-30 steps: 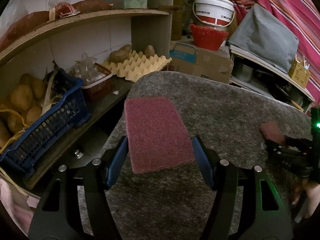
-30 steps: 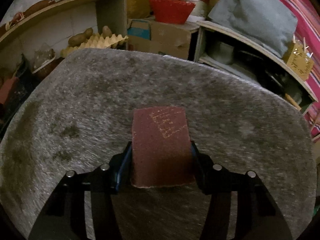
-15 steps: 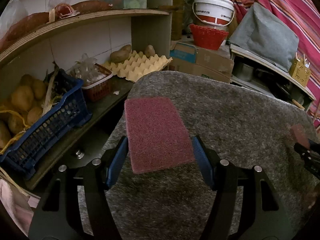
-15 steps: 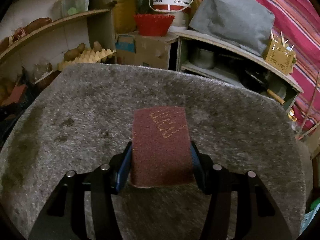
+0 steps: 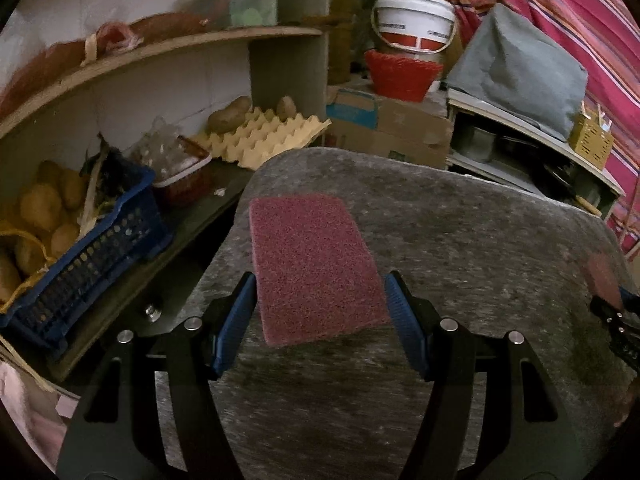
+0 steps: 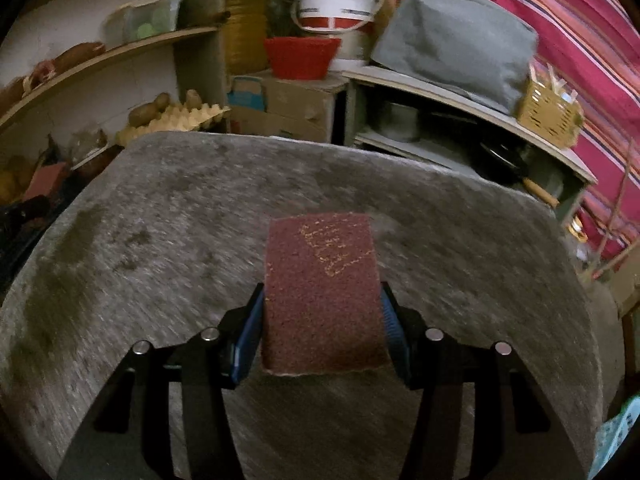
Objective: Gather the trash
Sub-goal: 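Carry both red sanding pads over the blue basket with both tools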
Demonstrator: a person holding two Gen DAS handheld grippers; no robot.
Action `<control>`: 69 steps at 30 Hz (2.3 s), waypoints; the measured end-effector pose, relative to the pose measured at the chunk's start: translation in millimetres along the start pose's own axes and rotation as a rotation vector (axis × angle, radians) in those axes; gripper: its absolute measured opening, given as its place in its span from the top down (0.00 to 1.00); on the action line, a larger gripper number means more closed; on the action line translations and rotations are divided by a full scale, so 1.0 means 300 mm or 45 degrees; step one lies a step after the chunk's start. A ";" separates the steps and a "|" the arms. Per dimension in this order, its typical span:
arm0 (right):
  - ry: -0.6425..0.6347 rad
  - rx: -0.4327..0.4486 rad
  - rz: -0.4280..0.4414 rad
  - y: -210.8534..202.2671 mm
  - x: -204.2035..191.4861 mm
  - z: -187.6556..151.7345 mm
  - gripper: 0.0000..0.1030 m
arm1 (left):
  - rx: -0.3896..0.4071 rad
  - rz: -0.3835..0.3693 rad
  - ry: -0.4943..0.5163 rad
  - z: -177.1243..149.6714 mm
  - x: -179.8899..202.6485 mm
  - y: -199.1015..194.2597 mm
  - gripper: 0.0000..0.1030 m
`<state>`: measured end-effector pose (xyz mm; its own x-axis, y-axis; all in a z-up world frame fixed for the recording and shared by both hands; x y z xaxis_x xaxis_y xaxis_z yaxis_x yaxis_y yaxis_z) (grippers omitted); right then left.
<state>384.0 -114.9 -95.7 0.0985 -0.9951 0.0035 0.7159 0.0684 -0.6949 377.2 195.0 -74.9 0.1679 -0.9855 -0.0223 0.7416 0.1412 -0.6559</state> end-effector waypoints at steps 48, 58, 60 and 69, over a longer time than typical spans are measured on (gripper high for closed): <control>0.567 0.130 -0.501 -0.823 1.264 -0.621 0.47 | 0.241 -0.515 0.539 -0.275 1.332 -0.668 0.38; 0.637 0.122 -0.531 -0.892 1.404 -0.737 0.47 | 0.204 -0.714 0.651 -0.453 1.717 -0.756 0.38; 0.658 0.118 -0.526 -0.891 1.424 -0.756 0.47 | 0.214 -0.743 0.671 -0.481 1.770 -0.774 0.38; 0.751 0.110 -0.504 -0.890 1.500 -0.814 0.47 | 0.161 -0.888 0.708 -0.586 1.991 -0.806 0.37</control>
<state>68.5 -598.4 -84.1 -0.5528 -0.8172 -0.1632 0.6752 -0.3244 -0.6624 184.2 -444.3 -62.3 -0.6610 -0.7496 -0.0336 0.6287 -0.5288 -0.5702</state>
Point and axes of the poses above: each gripper's, at about its wrist camera, not at the fingertips, and y roughly the way its jaws point, x to its right, z to its top, the point moved 9 cm from there along y, roughly the way its jaws point, and after that the axes turned 2 degrees about y, right-handed, at the moved point
